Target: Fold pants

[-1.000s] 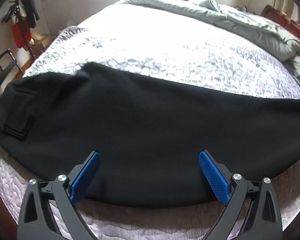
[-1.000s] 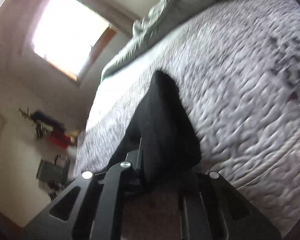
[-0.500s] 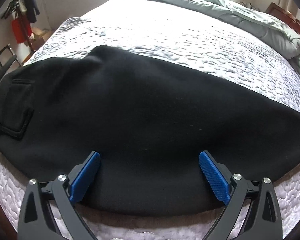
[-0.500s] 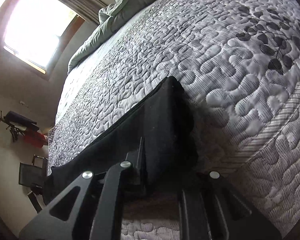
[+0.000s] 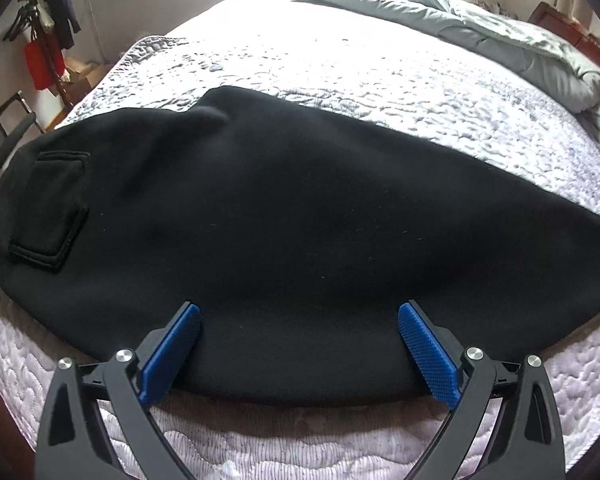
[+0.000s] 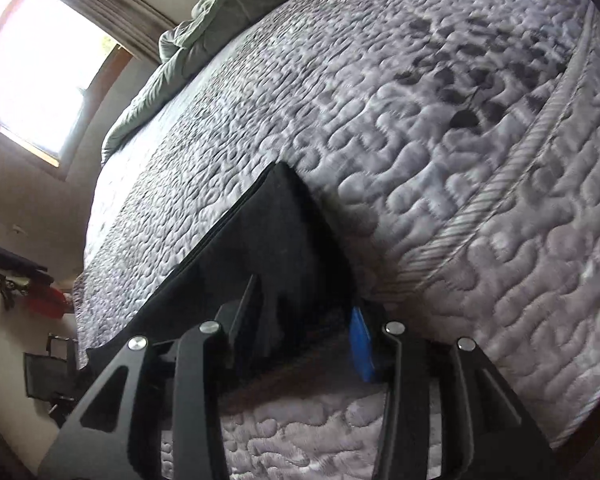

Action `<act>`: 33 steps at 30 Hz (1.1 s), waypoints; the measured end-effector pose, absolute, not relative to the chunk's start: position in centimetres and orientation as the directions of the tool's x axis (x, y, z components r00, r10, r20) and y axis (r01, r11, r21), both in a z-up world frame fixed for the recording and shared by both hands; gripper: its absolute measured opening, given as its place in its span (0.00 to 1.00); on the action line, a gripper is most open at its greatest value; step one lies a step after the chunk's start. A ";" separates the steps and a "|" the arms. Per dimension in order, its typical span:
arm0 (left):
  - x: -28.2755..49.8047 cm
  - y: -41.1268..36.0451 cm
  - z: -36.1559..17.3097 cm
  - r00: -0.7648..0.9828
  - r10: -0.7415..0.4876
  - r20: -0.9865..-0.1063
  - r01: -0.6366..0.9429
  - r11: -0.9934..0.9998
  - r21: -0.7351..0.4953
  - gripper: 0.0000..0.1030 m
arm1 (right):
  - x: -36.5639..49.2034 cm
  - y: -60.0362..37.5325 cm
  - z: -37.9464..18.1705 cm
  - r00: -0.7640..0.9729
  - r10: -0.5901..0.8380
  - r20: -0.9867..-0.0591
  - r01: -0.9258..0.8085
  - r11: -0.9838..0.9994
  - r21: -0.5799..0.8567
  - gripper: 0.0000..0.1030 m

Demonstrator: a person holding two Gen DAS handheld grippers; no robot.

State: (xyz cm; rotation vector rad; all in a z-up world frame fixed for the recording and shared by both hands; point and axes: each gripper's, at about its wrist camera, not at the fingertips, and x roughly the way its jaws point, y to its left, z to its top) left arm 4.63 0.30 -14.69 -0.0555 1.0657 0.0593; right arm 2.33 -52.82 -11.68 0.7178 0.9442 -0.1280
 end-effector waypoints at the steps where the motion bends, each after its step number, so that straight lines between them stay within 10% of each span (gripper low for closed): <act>1: 4.5 0.6 -14.5 0.481 0.015 -0.877 -0.078 0.997 -0.026 0.96 | 2.1 -52.8 -11.1 0.598 0.180 -0.781 0.402 0.776 0.486 0.48; 7: 2.4 5.2 -12.7 0.457 0.011 -0.890 -0.133 0.990 -0.056 0.96 | 1.2 -49.8 -8.6 0.555 0.056 -0.830 0.372 0.876 0.308 0.53; 27: 0.3 24.7 -12.4 0.467 -0.095 -0.879 -0.496 0.795 -0.349 0.93 | 4.2 -32.5 -11.5 0.415 0.301 -0.859 0.004 0.943 0.332 0.59; 33: 1.2 26.6 -12.9 0.444 -0.110 -0.889 -0.496 0.796 -0.346 0.69 | 4.3 -31.6 -13.0 0.377 0.294 -0.879 0.019 0.946 0.324 0.59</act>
